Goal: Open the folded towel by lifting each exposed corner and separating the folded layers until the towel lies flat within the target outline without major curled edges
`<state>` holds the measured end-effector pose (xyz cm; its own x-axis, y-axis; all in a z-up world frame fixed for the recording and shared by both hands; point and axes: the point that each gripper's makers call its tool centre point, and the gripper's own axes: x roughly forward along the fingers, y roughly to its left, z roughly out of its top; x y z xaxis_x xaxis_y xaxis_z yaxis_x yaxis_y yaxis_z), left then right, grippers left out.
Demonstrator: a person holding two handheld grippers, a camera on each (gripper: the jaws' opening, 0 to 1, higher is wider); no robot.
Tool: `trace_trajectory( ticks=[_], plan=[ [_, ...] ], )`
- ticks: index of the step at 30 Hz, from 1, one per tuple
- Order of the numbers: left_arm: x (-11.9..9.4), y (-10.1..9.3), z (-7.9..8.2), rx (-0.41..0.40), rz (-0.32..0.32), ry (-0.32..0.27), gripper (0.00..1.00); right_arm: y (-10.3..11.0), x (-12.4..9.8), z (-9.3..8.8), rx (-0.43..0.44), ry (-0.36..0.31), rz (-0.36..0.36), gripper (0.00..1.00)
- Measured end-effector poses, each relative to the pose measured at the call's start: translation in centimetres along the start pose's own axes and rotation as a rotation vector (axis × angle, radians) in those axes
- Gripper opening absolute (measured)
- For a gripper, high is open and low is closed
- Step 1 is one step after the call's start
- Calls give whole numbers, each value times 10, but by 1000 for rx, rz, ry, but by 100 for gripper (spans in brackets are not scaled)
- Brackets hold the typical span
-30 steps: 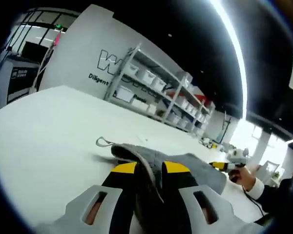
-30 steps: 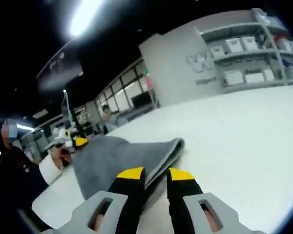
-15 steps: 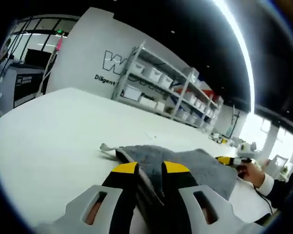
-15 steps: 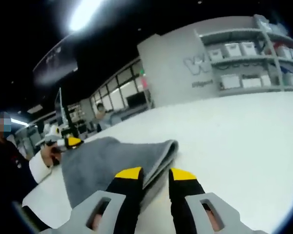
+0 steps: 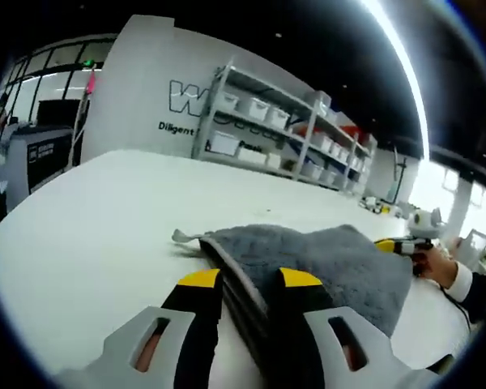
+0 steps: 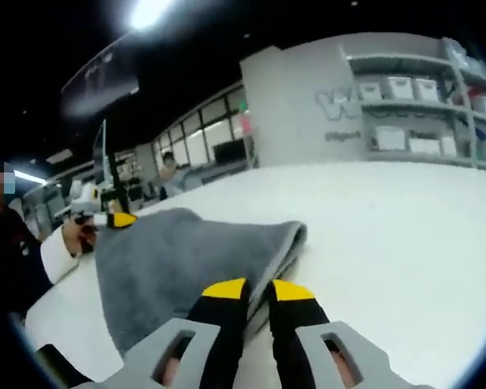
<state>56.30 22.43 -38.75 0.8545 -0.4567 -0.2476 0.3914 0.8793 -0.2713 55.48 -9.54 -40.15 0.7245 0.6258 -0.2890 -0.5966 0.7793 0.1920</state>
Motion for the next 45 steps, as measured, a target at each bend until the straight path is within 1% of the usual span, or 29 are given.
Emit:
trace_trajectory(
  ticks=[3,6,10,12,14,16,21,27,31,34,36,40,42,45],
  plan=[
    [1,-3,-2,2,-13,14,19,-5,-4,1,9,3,-12,0],
    [1,-3,-3,6,-12,22,19,-5,-4,1,23,4,-10,0],
    [3,-4,-7,-1,-3,41,17,-10,-5,4,-10,10,-32,0],
    [5,-3,-8,-3,11,49,16,-12,-7,3,-5,26,-48,0],
    [6,-3,-10,29,22,68,14,-15,-9,5,12,24,-62,0],
    [7,-5,-11,38,26,68,14,-18,-11,6,17,23,-74,0],
    [9,-10,-13,11,14,80,10,-26,-11,8,-3,30,-106,0],
    [11,-17,-13,21,4,86,7,-32,-19,10,-7,34,-134,0],
    [12,-24,-16,-7,-7,99,5,-36,-22,11,-15,45,-152,0],
    [12,-29,-17,-8,-9,102,5,-40,-24,12,-24,50,-161,0],
    [13,-32,-18,2,-10,102,5,-36,-28,10,-29,49,-167,0],
    [14,-34,-18,8,-15,104,5,-40,-30,12,-40,50,-190,0],
    [15,-37,-18,9,-22,105,5,-34,-39,7,-43,58,-203,0],
    [16,-40,-19,18,-28,104,5,-30,-47,3,-37,61,-215,0]
  ],
)
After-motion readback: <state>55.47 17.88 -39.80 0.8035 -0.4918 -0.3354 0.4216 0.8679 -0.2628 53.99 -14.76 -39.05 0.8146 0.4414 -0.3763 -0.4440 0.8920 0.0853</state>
